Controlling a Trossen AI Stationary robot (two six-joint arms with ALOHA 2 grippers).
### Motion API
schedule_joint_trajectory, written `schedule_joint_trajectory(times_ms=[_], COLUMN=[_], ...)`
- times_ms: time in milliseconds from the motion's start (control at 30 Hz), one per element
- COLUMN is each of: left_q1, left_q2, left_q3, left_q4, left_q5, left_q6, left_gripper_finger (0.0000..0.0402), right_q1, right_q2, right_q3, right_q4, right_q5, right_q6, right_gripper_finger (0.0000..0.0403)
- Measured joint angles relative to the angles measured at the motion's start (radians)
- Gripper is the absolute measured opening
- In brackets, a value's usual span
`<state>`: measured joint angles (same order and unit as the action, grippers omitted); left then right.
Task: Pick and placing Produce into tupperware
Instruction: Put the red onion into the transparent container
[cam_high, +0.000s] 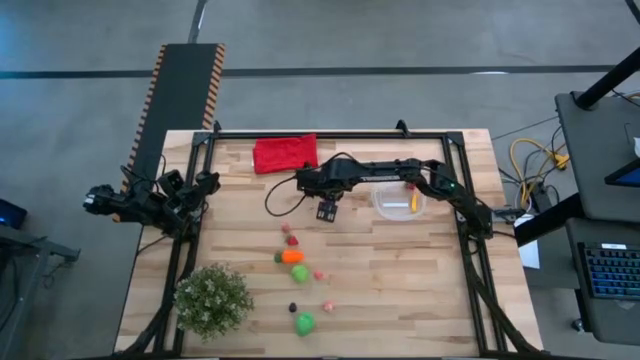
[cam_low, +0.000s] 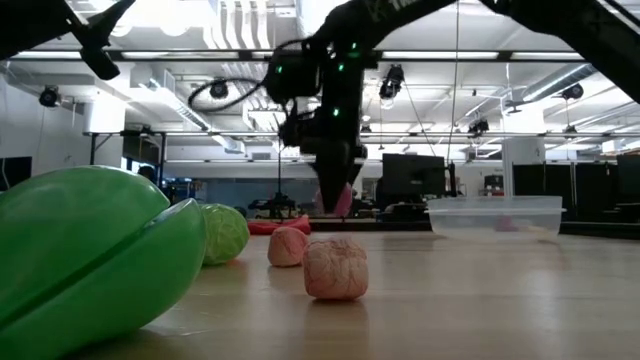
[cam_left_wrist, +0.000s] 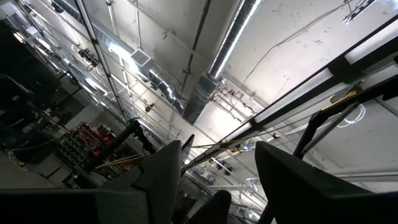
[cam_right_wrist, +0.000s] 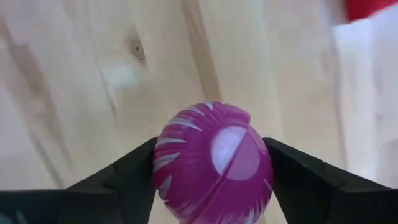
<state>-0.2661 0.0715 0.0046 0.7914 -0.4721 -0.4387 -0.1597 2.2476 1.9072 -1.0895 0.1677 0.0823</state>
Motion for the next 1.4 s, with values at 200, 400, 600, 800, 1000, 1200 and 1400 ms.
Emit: schedule_joint_trajectory(times_ms=[200,400,600,800,1000,1200,1400], left_q1=[0.0,0.0,0.0,0.0,0.0,0.0,0.0], left_q2=[0.0,0.001,0.001,0.0,-0.002,-0.002,0.0], left_q3=[0.0,0.0,0.0,0.0,0.0,0.0,0.0], left_q4=[-0.002,-0.025,-0.024,-0.023,-0.011,-0.014,-0.015], left_q5=[0.0,0.005,0.011,0.011,0.005,0.002,0.002], left_q6=[0.0,0.0,0.0,0.0,-0.001,-0.001,-0.001], left_gripper_finger=[0.0192,0.0192,0.0192,0.0192,0.0192,0.0192,0.0192], right_q1=[-0.012,-0.059,-0.096,-0.095,-0.09,-0.111,-0.112], right_q2=[-0.105,-0.248,-0.425,-0.399,-0.265,-0.196,-0.193], right_q3=[-0.018,-0.135,-0.357,-0.468,-0.375,-0.362,-0.355], right_q4=[-0.178,-0.346,-0.227,0.015,-0.078,-0.135,-0.107], right_q5=[0.065,0.095,0.026,-0.066,-0.018,0.03,0.036], right_q6=[0.023,0.082,0.171,0.225,0.053,-0.02,-0.032], right_gripper_finger=[0.027,0.0261,0.0265,0.0273,0.0302,0.0337,0.0357])
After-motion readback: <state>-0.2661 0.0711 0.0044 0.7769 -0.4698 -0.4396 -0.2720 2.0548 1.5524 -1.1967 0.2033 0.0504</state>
